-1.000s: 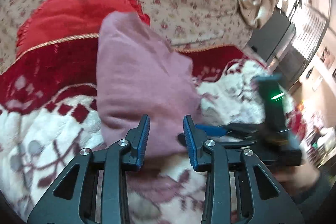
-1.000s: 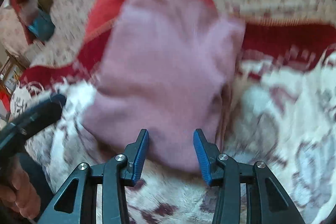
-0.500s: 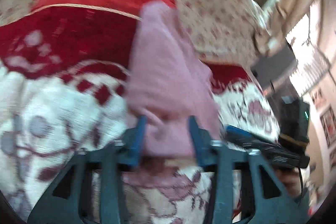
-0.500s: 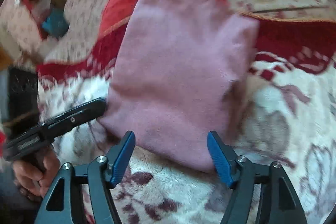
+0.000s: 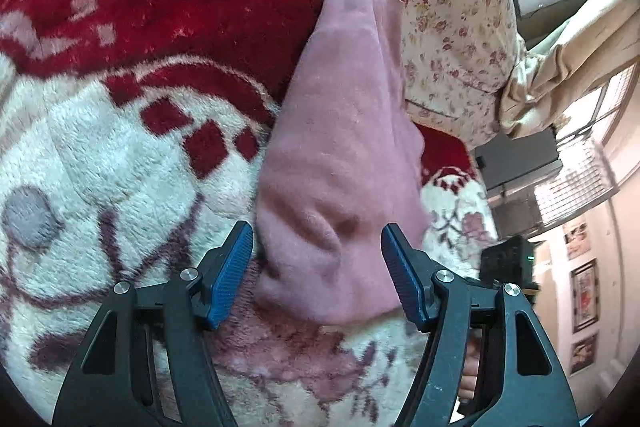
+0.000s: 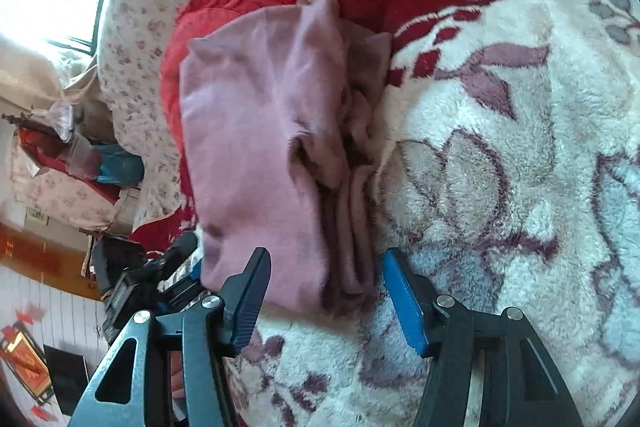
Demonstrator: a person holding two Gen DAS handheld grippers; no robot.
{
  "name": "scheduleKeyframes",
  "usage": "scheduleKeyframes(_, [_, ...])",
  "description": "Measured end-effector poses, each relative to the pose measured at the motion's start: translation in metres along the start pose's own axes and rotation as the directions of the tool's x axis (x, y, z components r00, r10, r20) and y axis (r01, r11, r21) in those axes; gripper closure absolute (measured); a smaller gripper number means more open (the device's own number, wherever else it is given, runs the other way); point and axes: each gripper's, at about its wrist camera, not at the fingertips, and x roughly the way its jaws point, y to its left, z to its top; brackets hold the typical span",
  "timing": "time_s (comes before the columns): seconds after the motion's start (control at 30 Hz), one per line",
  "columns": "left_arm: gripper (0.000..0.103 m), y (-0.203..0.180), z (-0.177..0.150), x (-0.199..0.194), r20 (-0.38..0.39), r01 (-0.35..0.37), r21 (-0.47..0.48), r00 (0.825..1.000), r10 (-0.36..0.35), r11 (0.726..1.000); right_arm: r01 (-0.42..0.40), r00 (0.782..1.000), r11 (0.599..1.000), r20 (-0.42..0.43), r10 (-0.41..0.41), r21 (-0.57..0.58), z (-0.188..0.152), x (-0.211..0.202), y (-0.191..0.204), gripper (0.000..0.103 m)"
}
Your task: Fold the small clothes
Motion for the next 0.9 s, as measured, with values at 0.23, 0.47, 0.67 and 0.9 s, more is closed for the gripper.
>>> scheduleKeyframes(0.23, [0.037, -0.006, -0.007, 0.005, -0.023, 0.012, 0.045, 1.000, -0.011, 0.999, -0.126, 0.991, 0.992, -0.046, 0.126, 0.004, 0.001, 0.008, -0.003, 0.050])
scheduleKeyframes(0.47, [0.071, -0.012, -0.010, 0.014, 0.002, -0.086, 0.116, 0.996, 0.086, 0.990, -0.134, 0.991, 0.991, -0.027, 0.134, 0.004, -0.002, 0.004, -0.013, 0.078])
scheduleKeyframes(0.67, [0.083, -0.016, -0.017, 0.011, 0.021, -0.098, 0.158, 0.995, 0.096, 0.983, -0.091, 0.995, 0.996, -0.030, 0.090, -0.009, -0.008, 0.010, -0.011, 0.078])
scheduleKeyframes(0.9, [0.086, -0.040, -0.034, -0.026, 0.043, -0.114, 0.225, 0.993, 0.107, 0.968, -0.090, 0.996, 0.996, -0.001, 0.090, -0.014, -0.017, -0.007, 0.009, 0.091])
